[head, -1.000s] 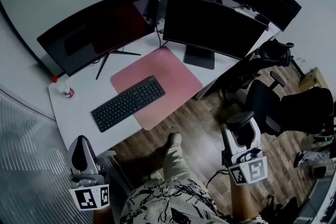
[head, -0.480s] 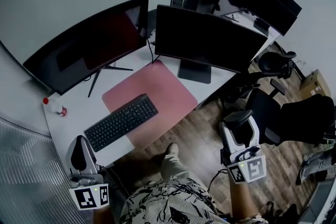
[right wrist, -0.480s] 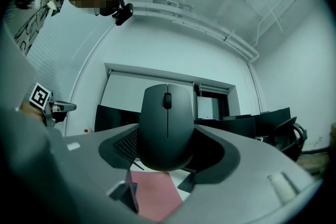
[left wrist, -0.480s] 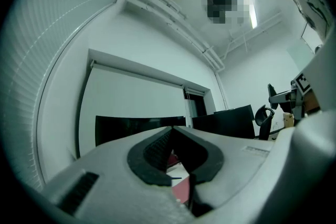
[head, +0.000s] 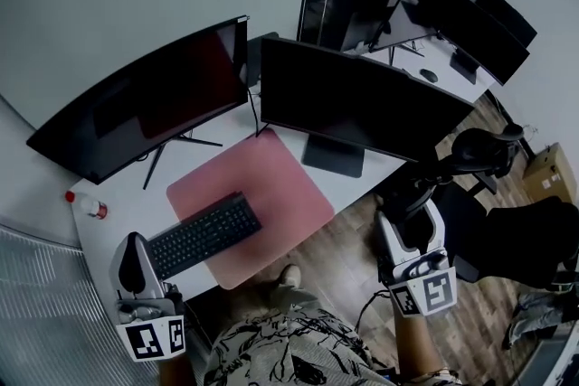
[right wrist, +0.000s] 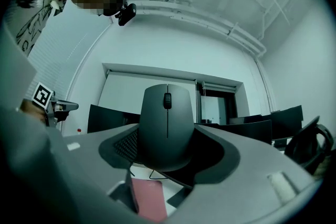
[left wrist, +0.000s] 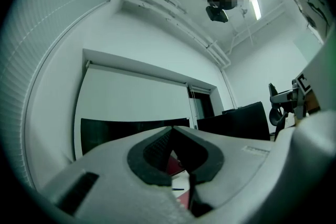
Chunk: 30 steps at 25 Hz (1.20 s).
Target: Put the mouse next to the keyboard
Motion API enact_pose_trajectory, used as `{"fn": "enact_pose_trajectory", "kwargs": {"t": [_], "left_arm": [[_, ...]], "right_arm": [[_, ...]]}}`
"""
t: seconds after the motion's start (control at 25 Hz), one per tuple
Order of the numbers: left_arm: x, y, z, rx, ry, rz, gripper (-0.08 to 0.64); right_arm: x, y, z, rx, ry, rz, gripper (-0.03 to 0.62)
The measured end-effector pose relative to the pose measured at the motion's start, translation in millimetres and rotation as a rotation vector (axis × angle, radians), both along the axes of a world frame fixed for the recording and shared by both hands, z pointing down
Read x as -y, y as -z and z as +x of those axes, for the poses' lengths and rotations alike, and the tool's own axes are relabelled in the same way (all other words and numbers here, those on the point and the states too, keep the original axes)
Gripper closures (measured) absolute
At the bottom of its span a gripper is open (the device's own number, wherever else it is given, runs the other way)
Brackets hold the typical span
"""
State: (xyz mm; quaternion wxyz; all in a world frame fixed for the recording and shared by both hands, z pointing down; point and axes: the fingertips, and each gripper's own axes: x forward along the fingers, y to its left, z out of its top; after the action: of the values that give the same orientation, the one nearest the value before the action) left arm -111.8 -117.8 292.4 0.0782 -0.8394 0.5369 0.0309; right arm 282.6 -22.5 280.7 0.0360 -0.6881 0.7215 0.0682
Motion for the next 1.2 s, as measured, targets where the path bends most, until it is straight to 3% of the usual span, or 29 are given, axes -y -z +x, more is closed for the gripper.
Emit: {"fn": "enact_pose_trajectory", "kwargs": {"t": [0.28,0.56,0.88,1.2], "left_arm": [[33.2,0.2,30.7,0.015,0.064,-0.002,0.565],[51.4,-16.3,28.9,0.042,0.105,-0.06,0.565],[80.3,-11.4,0.1,0.033,0.121,-0.038,0.565],[86.7,-17.3,-38.1,0.031,0.176,-0.04,0.563]], "right_arm": [[53.9,-9.6,29.8,0.006,0.077,-0.019,0.287],[98.0,-24.3,31.5,0.042,0.132,-0.05,0.287],[140.6,-35.1,0.4,0.034,0.159,-0.103,0.287],[191.1,-44.2,-53.3,0.017,0.26,-0.123,0.287]]}}
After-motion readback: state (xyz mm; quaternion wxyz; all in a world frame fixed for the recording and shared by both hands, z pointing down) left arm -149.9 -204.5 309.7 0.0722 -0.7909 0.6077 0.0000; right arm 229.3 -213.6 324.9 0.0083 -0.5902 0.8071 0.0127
